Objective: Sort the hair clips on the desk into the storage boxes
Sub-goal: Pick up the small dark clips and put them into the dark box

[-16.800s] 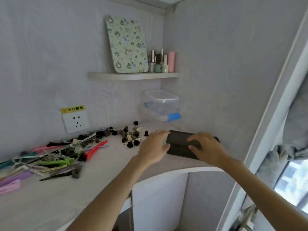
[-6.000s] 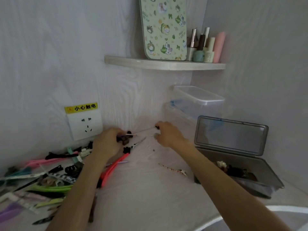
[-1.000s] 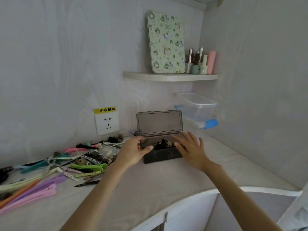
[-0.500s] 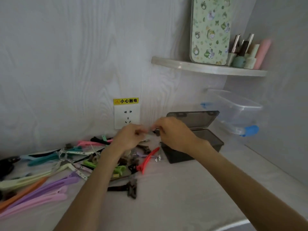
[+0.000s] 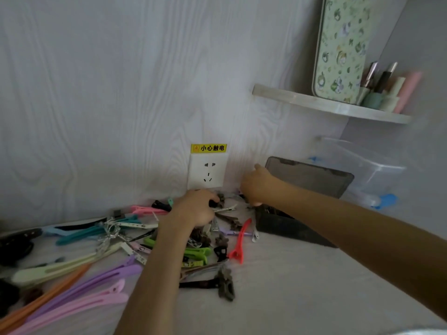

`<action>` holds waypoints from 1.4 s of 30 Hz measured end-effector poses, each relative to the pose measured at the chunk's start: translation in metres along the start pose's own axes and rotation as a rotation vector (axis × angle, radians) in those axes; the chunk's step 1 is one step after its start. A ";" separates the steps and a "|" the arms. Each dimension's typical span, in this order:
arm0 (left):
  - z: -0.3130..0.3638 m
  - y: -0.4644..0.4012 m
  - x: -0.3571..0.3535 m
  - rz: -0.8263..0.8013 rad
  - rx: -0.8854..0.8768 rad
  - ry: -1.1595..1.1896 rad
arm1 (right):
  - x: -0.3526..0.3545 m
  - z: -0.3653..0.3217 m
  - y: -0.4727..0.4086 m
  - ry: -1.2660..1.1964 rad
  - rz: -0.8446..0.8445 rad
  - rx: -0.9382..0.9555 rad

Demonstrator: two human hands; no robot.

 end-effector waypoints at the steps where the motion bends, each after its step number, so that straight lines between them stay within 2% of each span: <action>1: 0.001 0.001 0.000 0.001 -0.003 0.009 | 0.000 -0.001 -0.005 -0.004 -0.107 -0.009; 3: 0.001 0.004 0.000 -0.003 -0.013 0.040 | -0.001 -0.003 -0.011 -0.057 -0.243 0.001; 7: -0.003 0.009 0.005 0.022 -0.038 0.165 | 0.002 0.003 -0.012 -0.193 -0.219 0.055; 10: -0.004 0.009 0.011 0.072 -0.059 0.193 | 0.010 0.008 -0.012 -0.355 -0.174 0.177; 14: -0.004 0.010 0.016 0.103 -0.065 0.194 | 0.022 0.013 -0.001 -0.666 -0.321 0.331; 19: 0.003 0.009 0.010 0.020 -0.116 0.137 | 0.029 0.021 0.010 -0.864 -0.093 0.270; 23: 0.006 0.007 0.002 0.028 -0.070 0.009 | 0.014 -0.003 0.002 -0.782 -0.104 0.208; 29: 0.007 0.014 0.019 0.006 0.049 -0.054 | 0.004 -0.023 -0.009 -0.779 0.157 0.146; 33: 0.015 0.015 0.020 0.077 0.027 -0.011 | 0.003 -0.011 0.009 -0.960 0.186 0.194; 37: 0.035 0.006 0.002 0.017 -0.093 -0.050 | -0.010 0.013 0.053 -1.242 0.057 0.340; 40: 0.052 -0.002 -0.014 0.026 -0.138 -0.158 | -0.036 0.037 0.080 -1.252 -0.024 0.431; 42: 0.055 -0.009 -0.024 -0.005 -0.123 -0.256 | -0.055 0.056 0.087 -1.196 0.011 0.423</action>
Point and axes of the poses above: each hand's wrist, its own y-axis away from the middle knuckle, its own x-axis out of the back of the hand, z = x × y, the point moved 2 cm from there along -y, towards the middle knuckle, and after that the axes turned 6 degrees about -z, right-handed, at the moved point
